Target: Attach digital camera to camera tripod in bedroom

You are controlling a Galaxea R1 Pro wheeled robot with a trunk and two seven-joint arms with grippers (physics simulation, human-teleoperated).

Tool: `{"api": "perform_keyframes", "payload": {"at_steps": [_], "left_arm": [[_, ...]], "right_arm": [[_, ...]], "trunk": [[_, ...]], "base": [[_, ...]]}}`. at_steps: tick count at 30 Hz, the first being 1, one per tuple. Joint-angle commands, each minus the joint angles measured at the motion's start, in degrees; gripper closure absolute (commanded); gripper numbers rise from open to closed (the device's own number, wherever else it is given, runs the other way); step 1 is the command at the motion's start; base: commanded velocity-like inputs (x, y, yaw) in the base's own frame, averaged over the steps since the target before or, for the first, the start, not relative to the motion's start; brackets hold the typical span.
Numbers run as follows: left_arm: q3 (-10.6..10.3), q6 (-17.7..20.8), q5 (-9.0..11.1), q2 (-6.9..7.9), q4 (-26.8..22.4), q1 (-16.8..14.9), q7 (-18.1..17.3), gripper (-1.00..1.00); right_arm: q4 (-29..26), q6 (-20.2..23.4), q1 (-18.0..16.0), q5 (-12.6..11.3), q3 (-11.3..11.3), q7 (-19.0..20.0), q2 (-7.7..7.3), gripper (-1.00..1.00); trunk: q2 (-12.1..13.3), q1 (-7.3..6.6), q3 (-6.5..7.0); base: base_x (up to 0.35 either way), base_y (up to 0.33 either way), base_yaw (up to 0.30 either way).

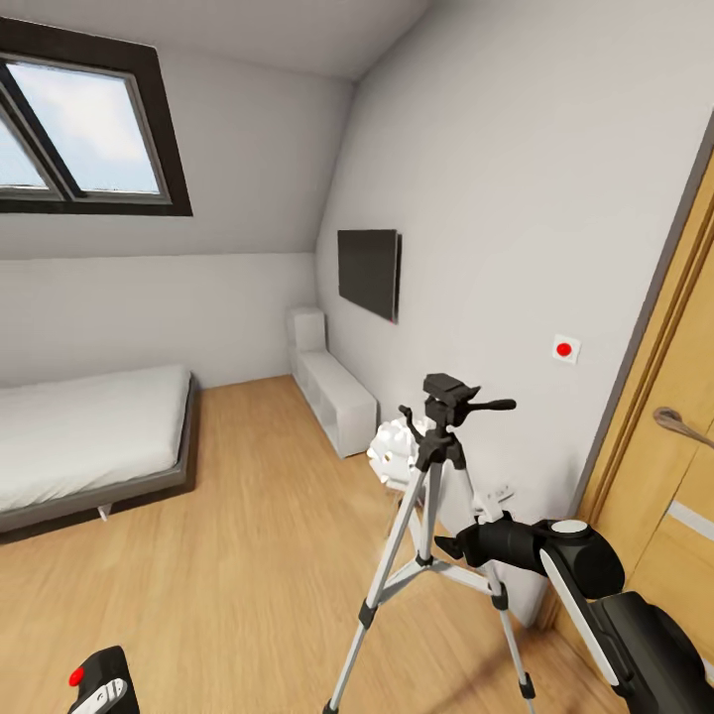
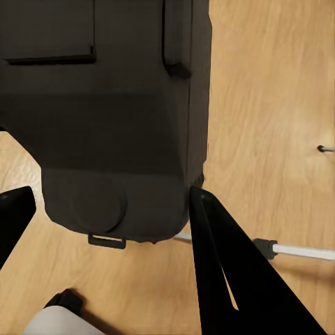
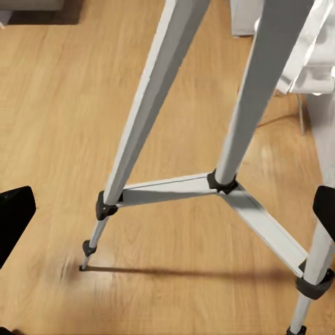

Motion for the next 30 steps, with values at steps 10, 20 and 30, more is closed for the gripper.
{"api": "perform_keyframes", "payload": {"at_steps": [10,20,30], "left_arm": [[-0.02,0.23,0.36,-0.02,-0.12,0.03,0.46,1.00],[-0.02,0.23,0.21,-0.06,-0.12,0.01,0.47,1.00],[-0.01,0.23,0.38,0.01,-0.12,0.02,0.45,1.00]], "right_arm": [[-0.03,0.25,-0.02,0.03,0.04,0.10,-0.05,-1.00],[-0.03,0.19,-0.03,0.03,0.04,0.10,-0.05,-1.00],[-0.03,0.15,-0.03,0.03,0.04,0.10,-0.05,-1.00]], "trunk": [[-0.04,0.02,0.06],[-0.04,0.02,0.06],[-0.04,0.02,0.06]], "base": [[0.016,-0.170,0.092],[0.089,-0.301,0.008],[0.037,-0.101,0.001]]}}
